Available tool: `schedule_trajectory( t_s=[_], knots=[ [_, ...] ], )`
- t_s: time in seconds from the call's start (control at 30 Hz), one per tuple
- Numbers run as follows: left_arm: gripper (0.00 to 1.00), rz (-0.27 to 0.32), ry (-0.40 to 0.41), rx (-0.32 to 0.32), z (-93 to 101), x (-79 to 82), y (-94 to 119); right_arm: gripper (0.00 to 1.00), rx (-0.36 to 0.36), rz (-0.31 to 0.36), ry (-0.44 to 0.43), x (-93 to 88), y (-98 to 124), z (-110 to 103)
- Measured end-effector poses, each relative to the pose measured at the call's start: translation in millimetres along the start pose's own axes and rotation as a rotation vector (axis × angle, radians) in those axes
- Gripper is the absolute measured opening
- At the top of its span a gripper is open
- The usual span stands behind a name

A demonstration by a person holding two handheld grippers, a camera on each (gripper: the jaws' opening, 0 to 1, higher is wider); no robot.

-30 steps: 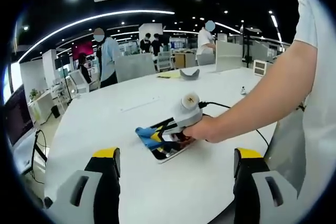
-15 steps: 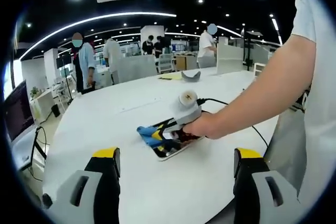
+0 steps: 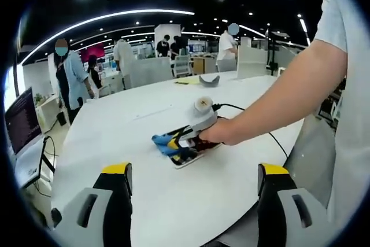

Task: Wipe the mirror surface with the cleaning cloth until all visible marks leave the cleaned area.

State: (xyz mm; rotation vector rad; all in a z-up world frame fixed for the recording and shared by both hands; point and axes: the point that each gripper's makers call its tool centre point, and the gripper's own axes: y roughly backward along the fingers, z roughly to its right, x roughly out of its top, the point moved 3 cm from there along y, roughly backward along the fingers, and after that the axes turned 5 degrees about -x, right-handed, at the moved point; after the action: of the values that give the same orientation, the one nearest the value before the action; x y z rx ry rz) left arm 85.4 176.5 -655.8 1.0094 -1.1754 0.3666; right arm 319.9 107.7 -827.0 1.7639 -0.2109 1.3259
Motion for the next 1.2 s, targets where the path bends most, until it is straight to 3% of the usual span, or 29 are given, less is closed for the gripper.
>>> schedule_trajectory(
  t_s=[0.73, 1.2],
  knots=[
    [0.90, 0.015, -0.030, -0.013, 1.9, 11.2, -8, 0.01, 0.031, -0.016, 0.020, -8.2, 9, -2],
    [0.89, 0.004, -0.048, -0.038, 6.0, 9.3, -9, 0.01, 0.025, -0.021, 0.011, -11.4, 17, -4]
  ],
)
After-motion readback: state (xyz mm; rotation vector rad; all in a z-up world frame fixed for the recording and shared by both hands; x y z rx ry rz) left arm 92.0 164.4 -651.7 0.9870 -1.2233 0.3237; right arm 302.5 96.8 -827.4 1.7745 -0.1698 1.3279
